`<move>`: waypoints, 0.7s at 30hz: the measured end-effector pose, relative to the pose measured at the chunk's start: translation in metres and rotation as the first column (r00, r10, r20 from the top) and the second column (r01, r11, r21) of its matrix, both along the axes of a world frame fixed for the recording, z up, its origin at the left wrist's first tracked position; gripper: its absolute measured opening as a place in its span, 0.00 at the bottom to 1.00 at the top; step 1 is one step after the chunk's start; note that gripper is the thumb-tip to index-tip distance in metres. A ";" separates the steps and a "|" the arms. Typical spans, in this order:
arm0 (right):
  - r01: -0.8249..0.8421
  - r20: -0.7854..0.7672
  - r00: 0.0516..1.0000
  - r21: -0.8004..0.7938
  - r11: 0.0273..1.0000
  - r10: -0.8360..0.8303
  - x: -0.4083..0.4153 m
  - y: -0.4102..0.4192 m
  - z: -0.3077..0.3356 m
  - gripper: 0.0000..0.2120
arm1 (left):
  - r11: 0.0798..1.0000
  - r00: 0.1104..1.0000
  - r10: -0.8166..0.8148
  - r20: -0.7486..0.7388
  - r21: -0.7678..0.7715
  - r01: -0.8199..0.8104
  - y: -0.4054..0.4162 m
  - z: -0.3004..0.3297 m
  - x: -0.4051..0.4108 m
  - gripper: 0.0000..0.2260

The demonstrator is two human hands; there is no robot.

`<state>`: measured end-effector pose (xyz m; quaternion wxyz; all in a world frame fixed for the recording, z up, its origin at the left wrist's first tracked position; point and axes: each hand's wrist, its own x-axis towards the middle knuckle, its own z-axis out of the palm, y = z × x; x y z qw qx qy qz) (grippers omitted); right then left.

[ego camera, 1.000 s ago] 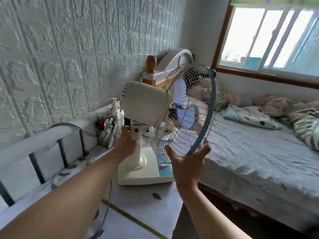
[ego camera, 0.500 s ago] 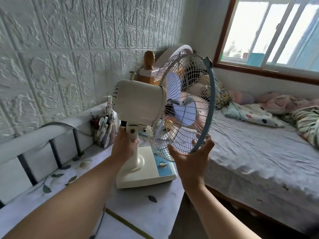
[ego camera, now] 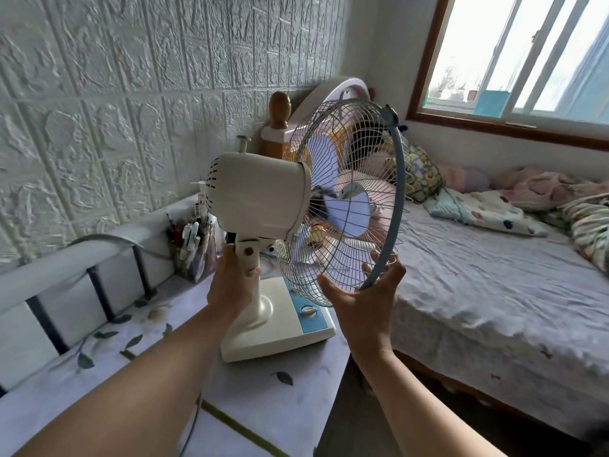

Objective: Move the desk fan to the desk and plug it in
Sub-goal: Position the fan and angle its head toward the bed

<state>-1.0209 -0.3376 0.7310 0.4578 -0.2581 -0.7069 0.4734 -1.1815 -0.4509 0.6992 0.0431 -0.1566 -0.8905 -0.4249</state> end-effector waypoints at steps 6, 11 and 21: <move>-0.025 0.041 0.999 -0.018 1.000 0.026 0.003 -0.002 -0.003 0.45 | 1.000 1.000 -0.022 -0.019 -0.007 0.022 -0.003 0.000 0.001 0.21; -0.040 0.064 0.997 -0.009 0.999 0.040 0.004 -0.002 -0.002 0.47 | 1.000 0.999 -0.020 -0.025 0.005 0.020 -0.004 0.002 0.007 0.22; -0.047 0.108 0.993 -0.019 0.999 0.049 0.010 -0.008 -0.001 0.52 | 0.999 0.999 -0.023 0.026 -0.023 0.024 -0.007 0.009 0.015 0.23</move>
